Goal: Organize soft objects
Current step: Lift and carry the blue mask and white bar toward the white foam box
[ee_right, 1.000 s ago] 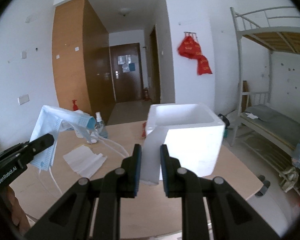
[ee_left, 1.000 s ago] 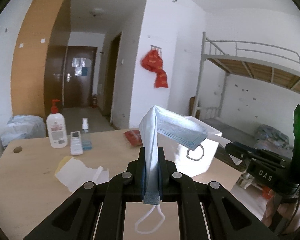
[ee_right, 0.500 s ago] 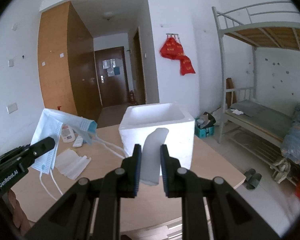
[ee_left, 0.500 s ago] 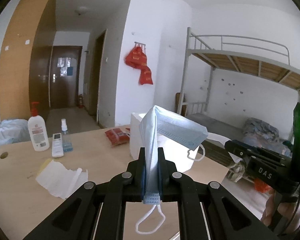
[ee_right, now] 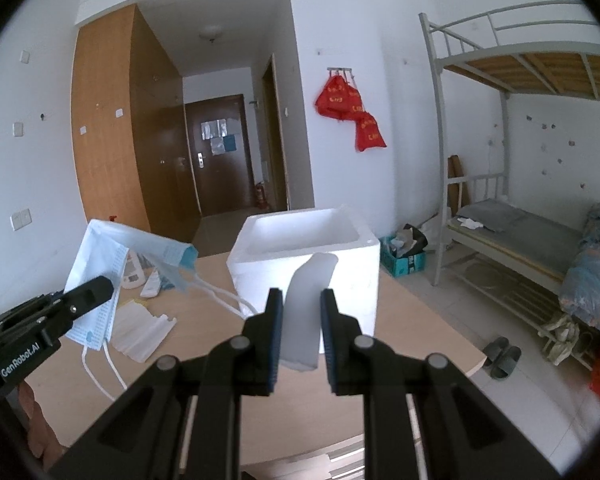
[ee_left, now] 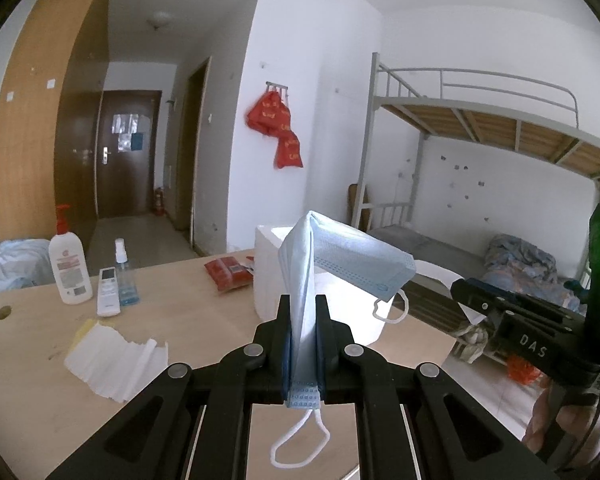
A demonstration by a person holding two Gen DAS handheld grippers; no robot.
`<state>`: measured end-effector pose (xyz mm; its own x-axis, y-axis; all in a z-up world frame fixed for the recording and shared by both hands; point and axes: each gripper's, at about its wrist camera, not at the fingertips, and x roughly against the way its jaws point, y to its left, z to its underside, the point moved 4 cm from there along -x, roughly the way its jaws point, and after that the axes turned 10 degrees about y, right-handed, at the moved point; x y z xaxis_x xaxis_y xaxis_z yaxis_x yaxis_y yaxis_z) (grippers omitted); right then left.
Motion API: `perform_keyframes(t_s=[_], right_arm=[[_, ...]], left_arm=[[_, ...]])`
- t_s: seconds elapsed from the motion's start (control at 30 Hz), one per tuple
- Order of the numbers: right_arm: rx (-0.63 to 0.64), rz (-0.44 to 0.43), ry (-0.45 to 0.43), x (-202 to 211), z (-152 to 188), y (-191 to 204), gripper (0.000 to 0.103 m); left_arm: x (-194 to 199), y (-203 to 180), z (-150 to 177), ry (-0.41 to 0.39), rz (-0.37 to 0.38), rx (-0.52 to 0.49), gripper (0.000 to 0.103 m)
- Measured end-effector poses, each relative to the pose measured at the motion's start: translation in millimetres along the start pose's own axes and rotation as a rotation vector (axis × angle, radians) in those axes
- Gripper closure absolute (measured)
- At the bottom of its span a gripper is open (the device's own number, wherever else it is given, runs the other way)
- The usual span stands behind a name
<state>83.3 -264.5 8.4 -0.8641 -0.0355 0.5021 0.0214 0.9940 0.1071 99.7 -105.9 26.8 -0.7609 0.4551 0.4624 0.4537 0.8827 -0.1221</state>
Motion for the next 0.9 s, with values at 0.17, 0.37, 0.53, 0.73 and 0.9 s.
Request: perform_keyframes(t_s=[0.17,0.37,0.53,0.73,0.9], right_arm=[[0.001,-0.001,-0.014,1,-5,0,0.081],[0.005,-0.002,-0.026,-3,-19,-5,0.081],[0.008,-0.009,-0.026,-10,-28,-6,0.081],[0.019,-0.019,-0.031,-19,-45,-9,0.081],[0.018,-0.026,-0.031,-28,-55,-13,0.081]], left_arm=[[-4,2,-11,-0.009,-0.005,0.008,0.093],[-11,4,-30,-0.019,-0.006,0.014,0.093],[-20,4,-44,-0.011,-0.007,0.020,0.093],[-36,3,-59,0.008,0.005,0.040,0.093],[-49,1,-71,0.015,0.006,0.042,0.093]])
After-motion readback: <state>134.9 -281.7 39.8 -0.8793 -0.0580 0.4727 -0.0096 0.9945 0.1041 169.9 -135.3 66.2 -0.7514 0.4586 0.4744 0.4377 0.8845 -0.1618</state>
